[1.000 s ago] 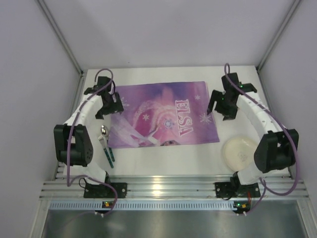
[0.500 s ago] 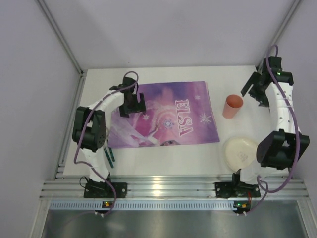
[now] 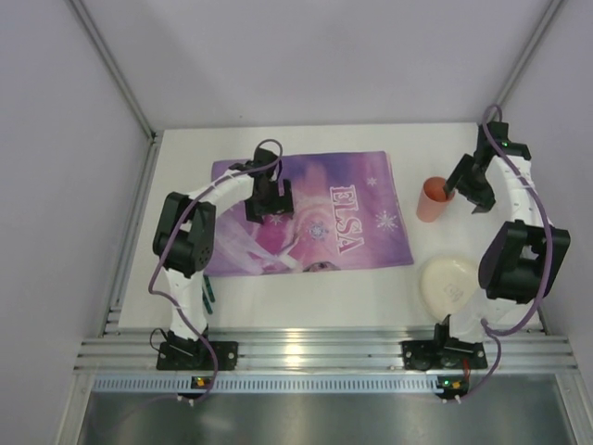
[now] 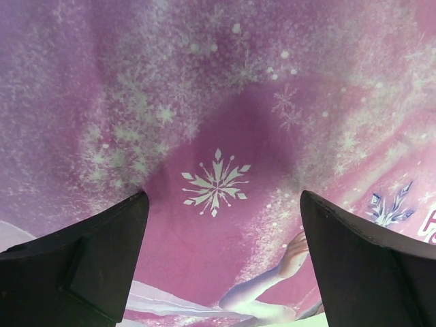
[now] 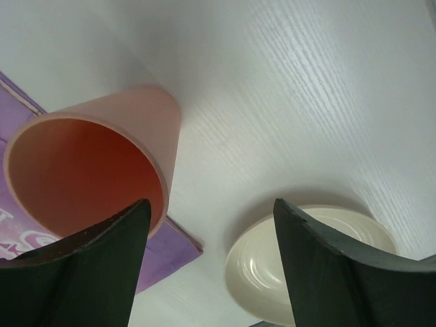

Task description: Set the dinner table for one person

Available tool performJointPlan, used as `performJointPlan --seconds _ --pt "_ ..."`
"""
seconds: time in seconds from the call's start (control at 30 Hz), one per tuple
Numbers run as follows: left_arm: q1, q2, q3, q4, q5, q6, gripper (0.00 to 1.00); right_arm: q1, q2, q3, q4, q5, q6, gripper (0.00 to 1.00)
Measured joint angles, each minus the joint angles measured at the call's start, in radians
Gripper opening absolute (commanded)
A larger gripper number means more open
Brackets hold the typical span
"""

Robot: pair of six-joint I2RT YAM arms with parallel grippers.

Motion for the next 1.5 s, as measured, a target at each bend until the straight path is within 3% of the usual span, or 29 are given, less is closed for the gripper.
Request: performJointPlan --seconds 0.13,0.23,0.33,0.43,0.7,0.9,1.03,1.13,1.3,1.5 --pt "-0.021 0.026 0.038 -0.002 0.0 0.004 0.98 0.0 0.049 -0.037 0.054 -0.04 0.012 0.68" --pt "-0.042 0.044 0.066 0.0 -0.002 0.012 0.97 0.0 0.099 -0.037 0.09 -0.055 0.018 0.54" --pt "-0.054 0.047 0.07 0.003 -0.007 0.023 0.98 0.0 0.124 -0.037 0.111 -0.064 0.018 0.24" --pt "-0.056 0.047 0.074 -0.002 -0.008 0.026 0.98 0.002 0.135 -0.036 0.122 -0.061 0.016 0.0" --pt "-0.057 0.045 0.141 -0.065 -0.021 0.031 0.98 0.03 0.137 0.103 0.072 0.01 0.021 0.0" --pt "-0.057 -0.04 0.17 -0.103 -0.06 0.035 0.98 0.224 0.195 0.479 0.032 0.032 0.063 0.0" --pt "-0.056 -0.145 0.156 -0.119 -0.077 0.033 0.98 0.372 0.362 0.747 0.016 0.001 0.101 0.0" --pt "-0.056 -0.238 0.104 -0.13 -0.085 0.027 0.98 0.407 0.521 0.887 -0.017 -0.01 0.131 0.0" --pt "-0.056 -0.338 0.01 -0.135 -0.103 0.017 0.98 0.401 0.668 0.9 -0.103 0.018 0.159 0.0" --pt "-0.049 -0.377 -0.083 -0.138 -0.111 0.001 0.98 0.403 0.693 0.877 -0.168 0.056 0.158 0.03"
